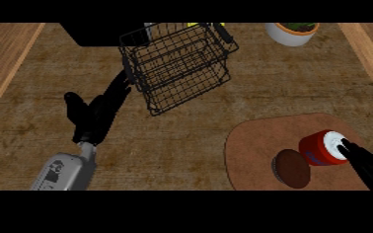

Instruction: Pick the can from the cutting board and place it in the tiered basket

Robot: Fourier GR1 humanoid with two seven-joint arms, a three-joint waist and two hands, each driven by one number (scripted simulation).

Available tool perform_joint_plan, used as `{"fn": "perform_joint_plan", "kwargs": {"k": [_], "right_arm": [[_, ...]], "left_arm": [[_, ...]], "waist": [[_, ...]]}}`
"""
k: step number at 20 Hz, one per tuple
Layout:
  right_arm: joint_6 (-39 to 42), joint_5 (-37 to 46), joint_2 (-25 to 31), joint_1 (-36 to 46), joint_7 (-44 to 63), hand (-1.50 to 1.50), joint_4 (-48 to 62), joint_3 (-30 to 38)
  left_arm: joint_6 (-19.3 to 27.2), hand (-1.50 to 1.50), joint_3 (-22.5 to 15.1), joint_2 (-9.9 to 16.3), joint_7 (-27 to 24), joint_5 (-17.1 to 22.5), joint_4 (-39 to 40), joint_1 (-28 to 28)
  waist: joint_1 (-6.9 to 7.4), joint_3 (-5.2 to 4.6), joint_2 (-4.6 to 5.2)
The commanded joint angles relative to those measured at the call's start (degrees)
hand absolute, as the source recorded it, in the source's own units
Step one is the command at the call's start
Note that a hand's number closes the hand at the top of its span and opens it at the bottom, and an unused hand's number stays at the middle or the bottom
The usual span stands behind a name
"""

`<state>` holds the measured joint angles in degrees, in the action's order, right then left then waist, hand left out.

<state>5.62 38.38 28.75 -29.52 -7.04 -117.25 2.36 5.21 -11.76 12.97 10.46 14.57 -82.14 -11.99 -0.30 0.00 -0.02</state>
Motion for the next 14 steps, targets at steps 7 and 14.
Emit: {"fn": "perform_joint_plan", "kwargs": {"k": [7,14], "right_arm": [[-2.55,6.01,-6.06,5.43,-5.11,-1.50,9.74,3.49],[-2.52,4.97,-7.61,6.57,-10.42,-1.50,13.63,7.43]], "left_arm": [[-2.64,0.00,3.35,-1.42,1.56,-2.15,-0.91,0.64],[-3.51,0.00,4.31,-4.12,1.81,-4.07,1.92,-2.09]], "waist": [[0.08,0.00,0.00],[-0.10,-0.01,0.02]]}}
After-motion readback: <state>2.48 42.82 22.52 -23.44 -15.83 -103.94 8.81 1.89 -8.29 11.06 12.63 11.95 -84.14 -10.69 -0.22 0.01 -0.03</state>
